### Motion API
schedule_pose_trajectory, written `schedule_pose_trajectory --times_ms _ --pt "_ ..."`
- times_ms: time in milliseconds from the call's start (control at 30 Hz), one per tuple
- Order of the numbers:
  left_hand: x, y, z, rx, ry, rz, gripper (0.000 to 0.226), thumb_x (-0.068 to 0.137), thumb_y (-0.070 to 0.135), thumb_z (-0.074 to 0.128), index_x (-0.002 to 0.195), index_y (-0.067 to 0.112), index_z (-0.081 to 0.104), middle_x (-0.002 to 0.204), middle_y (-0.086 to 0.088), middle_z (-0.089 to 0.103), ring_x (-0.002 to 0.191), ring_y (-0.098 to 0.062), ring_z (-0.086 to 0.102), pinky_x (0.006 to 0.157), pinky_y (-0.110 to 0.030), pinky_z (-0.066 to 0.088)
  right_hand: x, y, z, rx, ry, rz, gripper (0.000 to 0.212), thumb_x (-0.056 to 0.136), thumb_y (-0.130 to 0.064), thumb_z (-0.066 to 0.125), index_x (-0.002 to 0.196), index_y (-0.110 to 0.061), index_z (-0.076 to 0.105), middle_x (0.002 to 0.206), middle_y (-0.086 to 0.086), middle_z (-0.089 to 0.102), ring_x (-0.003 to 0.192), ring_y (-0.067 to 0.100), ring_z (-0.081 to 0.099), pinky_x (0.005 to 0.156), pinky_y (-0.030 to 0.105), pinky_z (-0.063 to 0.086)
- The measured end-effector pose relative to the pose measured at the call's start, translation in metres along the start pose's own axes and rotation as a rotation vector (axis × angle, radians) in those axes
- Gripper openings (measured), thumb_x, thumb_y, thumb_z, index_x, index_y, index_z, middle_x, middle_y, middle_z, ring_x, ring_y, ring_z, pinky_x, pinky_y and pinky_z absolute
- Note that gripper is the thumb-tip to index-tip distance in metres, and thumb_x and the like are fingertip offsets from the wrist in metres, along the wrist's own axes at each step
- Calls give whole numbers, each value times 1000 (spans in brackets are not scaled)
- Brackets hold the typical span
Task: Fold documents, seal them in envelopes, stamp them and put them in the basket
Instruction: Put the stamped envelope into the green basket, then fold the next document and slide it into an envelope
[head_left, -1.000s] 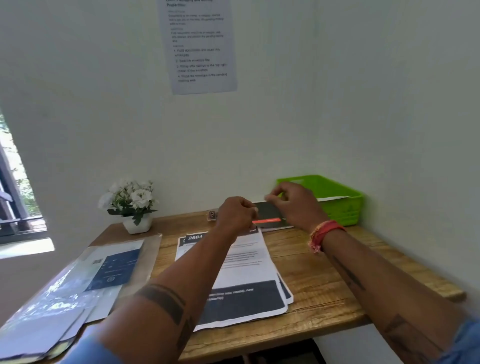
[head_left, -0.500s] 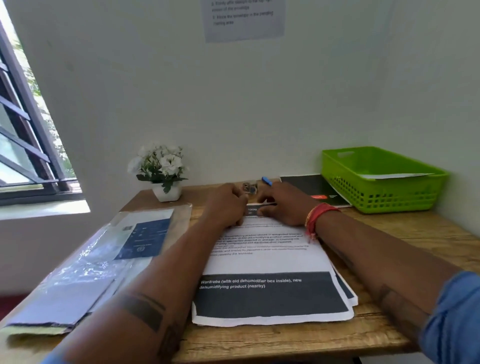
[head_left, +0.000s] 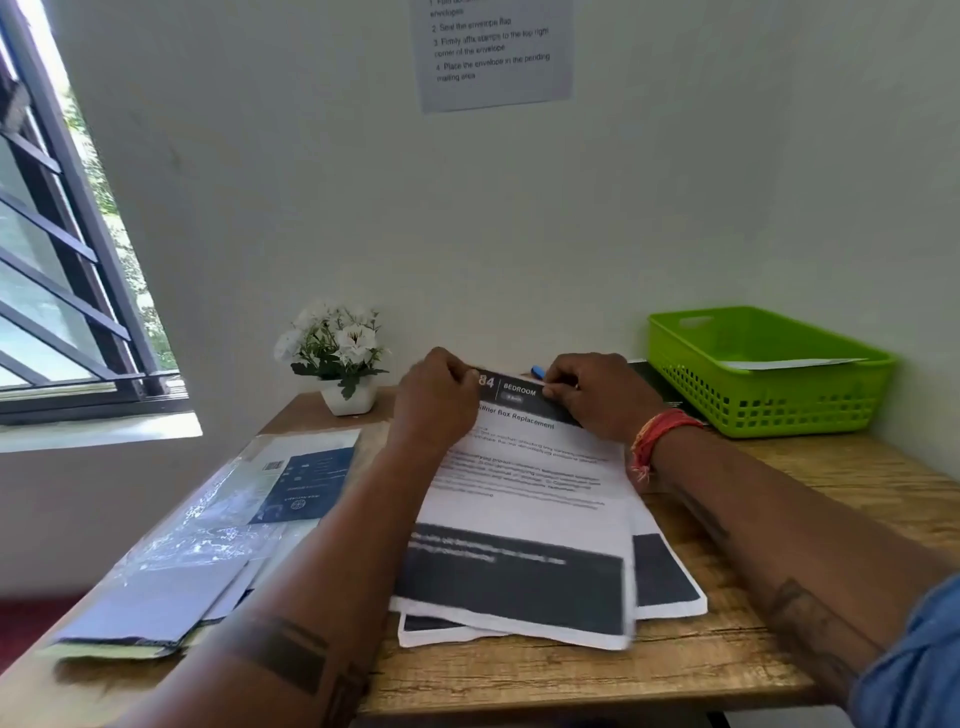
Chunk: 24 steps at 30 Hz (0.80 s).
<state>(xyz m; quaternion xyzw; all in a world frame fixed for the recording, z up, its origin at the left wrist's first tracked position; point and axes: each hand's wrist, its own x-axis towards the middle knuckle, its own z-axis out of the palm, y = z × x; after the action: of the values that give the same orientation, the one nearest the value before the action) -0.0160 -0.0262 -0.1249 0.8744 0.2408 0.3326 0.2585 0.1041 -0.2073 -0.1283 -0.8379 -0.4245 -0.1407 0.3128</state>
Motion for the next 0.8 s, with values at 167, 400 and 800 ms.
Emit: schedule_pose_trajectory --times_ms 167,400,800 --pt "3 2 -17 -48 -83 -128 39 94 45 64 119 18 52 107 0 59 96 -20 56 84 -36 47 -5 4 -14 118 144 100 7 92 -27 66 93 -23 71 85 -4 69 79 15 61 69 25 43" --pt "6 13 0 152 -54 -8 19 95 21 53 111 30 55 105 2 71 101 -25 62 99 -47 42 -12 2 -16 338 9 302 10 88 -27 72 81 -19 72 78 -6 71 67 9 63 57 20 44" --pt "15 -4 42 474 -265 215 37 88 14 54 112 36 72 119 -6 57 116 -30 53 101 -44 46 -19 -5 -7 280 -272 126 16 95 -35 62 96 -25 75 86 -6 75 56 5 63 59 25 50"
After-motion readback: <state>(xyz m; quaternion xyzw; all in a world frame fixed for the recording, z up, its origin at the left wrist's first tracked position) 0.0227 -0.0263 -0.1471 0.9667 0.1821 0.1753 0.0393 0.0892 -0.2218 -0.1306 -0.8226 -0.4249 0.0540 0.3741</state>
